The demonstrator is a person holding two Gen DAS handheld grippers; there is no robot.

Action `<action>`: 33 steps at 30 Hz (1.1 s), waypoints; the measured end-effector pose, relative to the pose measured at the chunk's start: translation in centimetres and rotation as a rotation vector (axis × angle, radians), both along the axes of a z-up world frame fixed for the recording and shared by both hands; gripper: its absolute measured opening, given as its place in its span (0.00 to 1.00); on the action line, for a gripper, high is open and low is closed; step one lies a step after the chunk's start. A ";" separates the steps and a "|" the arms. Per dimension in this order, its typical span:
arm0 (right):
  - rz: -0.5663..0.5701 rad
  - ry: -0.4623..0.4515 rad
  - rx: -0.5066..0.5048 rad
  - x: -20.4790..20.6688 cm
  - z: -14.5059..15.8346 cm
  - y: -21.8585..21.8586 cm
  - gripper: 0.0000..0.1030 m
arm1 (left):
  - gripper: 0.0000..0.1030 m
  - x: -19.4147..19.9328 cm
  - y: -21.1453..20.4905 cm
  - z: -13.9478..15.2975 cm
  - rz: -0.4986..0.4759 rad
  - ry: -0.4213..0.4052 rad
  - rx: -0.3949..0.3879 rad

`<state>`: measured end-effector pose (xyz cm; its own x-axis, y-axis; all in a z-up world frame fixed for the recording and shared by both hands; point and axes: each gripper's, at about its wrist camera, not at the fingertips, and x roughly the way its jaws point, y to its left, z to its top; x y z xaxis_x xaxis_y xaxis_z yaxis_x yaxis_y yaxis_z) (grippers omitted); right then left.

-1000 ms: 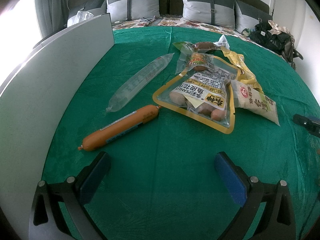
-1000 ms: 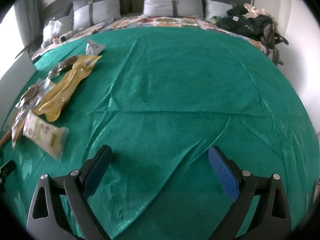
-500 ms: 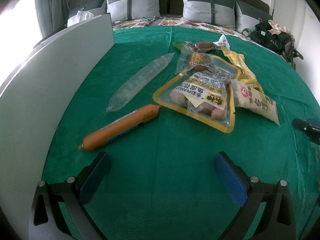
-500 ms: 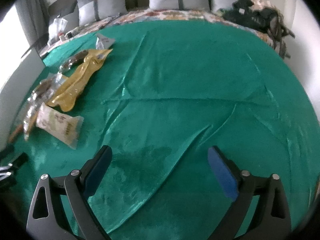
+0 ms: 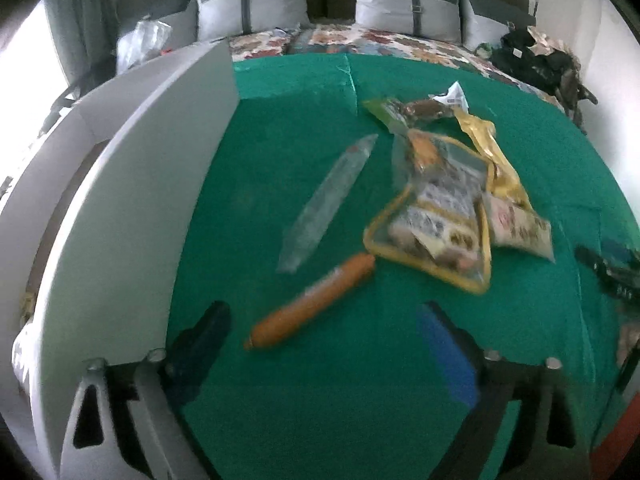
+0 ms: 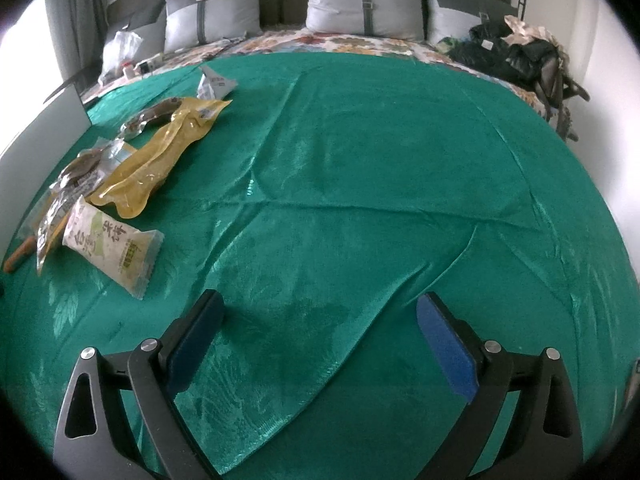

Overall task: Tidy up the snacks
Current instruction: 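Lower the left gripper onto the orange sausage and close on it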

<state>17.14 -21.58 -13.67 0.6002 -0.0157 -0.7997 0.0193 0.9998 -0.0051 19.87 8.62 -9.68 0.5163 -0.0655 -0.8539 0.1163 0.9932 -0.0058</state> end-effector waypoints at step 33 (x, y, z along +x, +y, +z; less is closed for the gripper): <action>0.000 0.002 0.000 0.1 0.1 0.0 0.97 | 0.14 -2.1 -1.4 -1.8 -0.010 0.102 -0.040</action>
